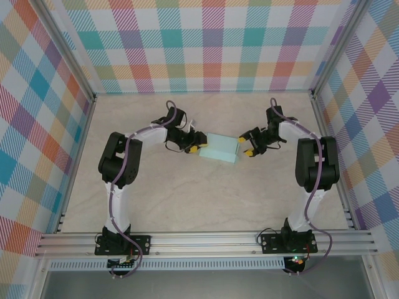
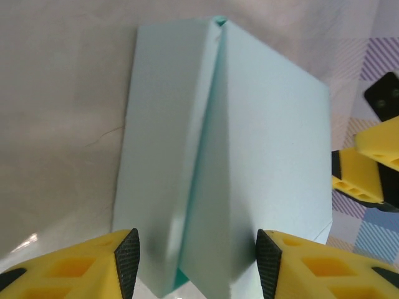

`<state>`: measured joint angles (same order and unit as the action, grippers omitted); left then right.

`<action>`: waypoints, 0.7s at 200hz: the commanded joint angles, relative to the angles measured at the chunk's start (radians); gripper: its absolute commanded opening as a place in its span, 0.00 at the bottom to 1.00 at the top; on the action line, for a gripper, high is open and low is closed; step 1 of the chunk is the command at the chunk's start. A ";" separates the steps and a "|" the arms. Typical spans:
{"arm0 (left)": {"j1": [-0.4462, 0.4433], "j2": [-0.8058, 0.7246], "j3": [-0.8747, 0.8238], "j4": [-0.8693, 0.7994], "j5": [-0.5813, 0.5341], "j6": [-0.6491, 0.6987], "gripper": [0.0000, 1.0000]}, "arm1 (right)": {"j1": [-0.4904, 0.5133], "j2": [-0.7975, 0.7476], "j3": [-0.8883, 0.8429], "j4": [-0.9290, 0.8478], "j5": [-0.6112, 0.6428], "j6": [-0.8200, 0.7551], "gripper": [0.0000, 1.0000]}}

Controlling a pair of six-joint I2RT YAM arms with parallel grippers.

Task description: Fold the paper box

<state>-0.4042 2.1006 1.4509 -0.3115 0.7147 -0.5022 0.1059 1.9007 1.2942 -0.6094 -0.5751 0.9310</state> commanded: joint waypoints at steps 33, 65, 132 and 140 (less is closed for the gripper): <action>-0.005 -0.078 -0.005 0.009 -0.049 0.029 0.63 | 0.025 -0.214 0.001 -0.061 0.203 -0.612 0.63; -0.001 -0.096 0.023 -0.008 -0.056 0.037 0.70 | 0.130 -0.316 -0.077 -0.013 0.296 -1.094 0.70; 0.007 -0.082 0.015 -0.060 -0.085 0.094 0.75 | 0.262 -0.484 -0.305 0.108 0.228 -1.819 0.80; 0.007 -0.082 0.012 -0.063 -0.089 0.097 0.75 | 0.271 -0.493 -0.333 0.147 0.238 -1.851 0.80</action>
<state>-0.4026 2.0518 1.4582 -0.3386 0.6411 -0.4450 0.3729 1.4540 1.0019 -0.5312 -0.2825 -0.6022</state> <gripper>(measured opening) 0.745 0.798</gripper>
